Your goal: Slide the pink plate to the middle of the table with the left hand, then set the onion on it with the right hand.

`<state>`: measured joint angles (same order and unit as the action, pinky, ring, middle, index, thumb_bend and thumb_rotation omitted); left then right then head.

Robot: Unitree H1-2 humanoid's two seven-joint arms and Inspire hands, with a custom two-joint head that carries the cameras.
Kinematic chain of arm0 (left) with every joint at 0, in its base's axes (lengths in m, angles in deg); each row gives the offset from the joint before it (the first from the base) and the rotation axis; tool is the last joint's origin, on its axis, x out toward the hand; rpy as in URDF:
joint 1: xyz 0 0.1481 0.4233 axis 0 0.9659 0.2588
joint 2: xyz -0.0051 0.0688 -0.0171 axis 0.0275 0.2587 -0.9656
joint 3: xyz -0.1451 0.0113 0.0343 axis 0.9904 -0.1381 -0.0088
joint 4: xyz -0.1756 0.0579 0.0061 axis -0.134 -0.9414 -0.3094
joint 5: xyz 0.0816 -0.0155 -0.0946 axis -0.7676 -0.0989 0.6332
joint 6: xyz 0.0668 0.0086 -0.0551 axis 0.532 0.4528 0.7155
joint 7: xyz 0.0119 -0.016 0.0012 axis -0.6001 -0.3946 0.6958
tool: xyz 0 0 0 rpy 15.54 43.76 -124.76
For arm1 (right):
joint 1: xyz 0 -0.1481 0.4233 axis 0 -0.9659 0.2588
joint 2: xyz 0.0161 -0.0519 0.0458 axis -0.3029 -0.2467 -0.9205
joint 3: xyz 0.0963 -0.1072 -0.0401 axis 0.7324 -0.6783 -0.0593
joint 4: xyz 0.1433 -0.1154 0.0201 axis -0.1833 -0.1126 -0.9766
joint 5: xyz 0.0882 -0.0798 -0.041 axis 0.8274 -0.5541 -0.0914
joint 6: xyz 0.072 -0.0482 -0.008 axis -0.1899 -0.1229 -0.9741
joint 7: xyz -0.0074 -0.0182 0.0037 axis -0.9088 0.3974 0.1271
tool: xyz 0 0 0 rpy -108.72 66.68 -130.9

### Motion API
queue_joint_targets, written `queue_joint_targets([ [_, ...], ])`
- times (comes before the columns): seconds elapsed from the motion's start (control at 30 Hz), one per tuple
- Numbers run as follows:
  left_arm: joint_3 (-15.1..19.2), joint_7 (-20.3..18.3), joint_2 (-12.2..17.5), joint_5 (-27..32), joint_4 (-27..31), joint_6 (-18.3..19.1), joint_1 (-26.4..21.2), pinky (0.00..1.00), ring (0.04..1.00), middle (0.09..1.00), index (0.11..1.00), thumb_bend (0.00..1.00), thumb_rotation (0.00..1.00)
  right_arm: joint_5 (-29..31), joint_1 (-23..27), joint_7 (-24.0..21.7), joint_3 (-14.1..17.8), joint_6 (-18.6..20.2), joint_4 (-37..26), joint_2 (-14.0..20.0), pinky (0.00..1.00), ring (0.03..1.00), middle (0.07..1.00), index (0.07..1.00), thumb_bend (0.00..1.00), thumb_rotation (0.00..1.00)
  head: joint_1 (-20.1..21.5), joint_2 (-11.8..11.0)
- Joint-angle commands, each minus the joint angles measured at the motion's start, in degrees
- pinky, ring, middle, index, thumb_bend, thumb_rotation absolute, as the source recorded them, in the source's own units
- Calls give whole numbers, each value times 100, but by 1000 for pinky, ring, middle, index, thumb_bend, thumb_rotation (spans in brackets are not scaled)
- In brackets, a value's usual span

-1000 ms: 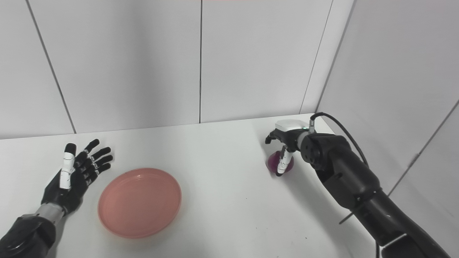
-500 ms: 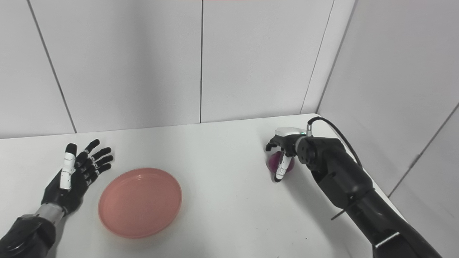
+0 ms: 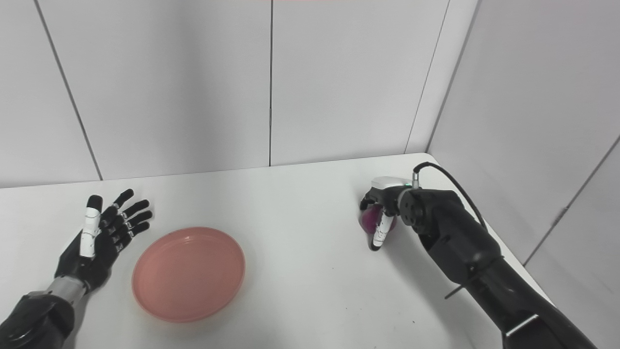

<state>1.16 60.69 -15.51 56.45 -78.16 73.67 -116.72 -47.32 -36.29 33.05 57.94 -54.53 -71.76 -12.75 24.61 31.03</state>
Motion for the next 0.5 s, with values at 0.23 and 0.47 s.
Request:
queue_joint_targets([
  [0.23, -47, 14, 34, -5, -69, 268, 42, 887, 865, 879, 942, 859, 999, -16, 264, 9, 50, -54, -64, 175, 707, 847, 876, 826, 1000, 121, -21, 9],
  [0.47, -40, 10, 52, 1, -29, 274, 59, 872, 866, 877, 944, 861, 1000, -30, 236, 20, 23, -59, -55, 138, 679, 812, 841, 801, 1000, 127, -9, 23],
])
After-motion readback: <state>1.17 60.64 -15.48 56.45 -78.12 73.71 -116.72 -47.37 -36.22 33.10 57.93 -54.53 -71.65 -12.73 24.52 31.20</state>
